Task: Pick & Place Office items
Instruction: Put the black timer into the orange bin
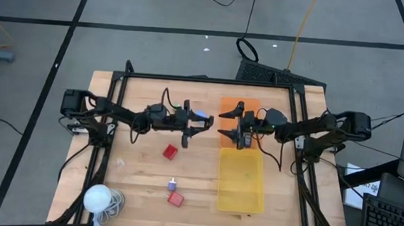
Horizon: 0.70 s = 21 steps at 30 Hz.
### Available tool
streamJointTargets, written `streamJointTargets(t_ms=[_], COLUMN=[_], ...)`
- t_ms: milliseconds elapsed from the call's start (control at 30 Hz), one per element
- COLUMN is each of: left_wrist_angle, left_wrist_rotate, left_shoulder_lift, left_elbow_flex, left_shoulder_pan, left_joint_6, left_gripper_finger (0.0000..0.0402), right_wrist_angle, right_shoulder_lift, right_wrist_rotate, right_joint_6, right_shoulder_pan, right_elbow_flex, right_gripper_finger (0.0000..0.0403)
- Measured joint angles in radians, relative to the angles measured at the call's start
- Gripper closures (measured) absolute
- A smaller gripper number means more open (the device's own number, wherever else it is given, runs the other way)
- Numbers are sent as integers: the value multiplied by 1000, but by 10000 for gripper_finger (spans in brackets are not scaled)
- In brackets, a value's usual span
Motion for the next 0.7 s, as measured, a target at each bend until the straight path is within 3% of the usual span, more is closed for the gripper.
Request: streamJointTargets(t_ms=[200, 400, 700], left_wrist_angle=[-5, -59, -173], left_wrist_rotate=[-3, -3, -55], left_shoulder_lift=[0, 0, 0], left_elbow_flex=[0, 35, 104], left_shoulder_pan=[-16, -19, -62], left_joint_6=[12, 11, 53], left_gripper_finger=[238, 252, 240], right_wrist_angle=[6, 6, 8], right_shoulder_lift=[0, 23, 73], right_wrist_rotate=[56, 57, 56], right_joint_6=[0, -5, -8], right_shoulder_pan=[46, 79, 86], right_elbow_flex=[20, 47, 82], right_gripper_finger=[99, 107, 108])
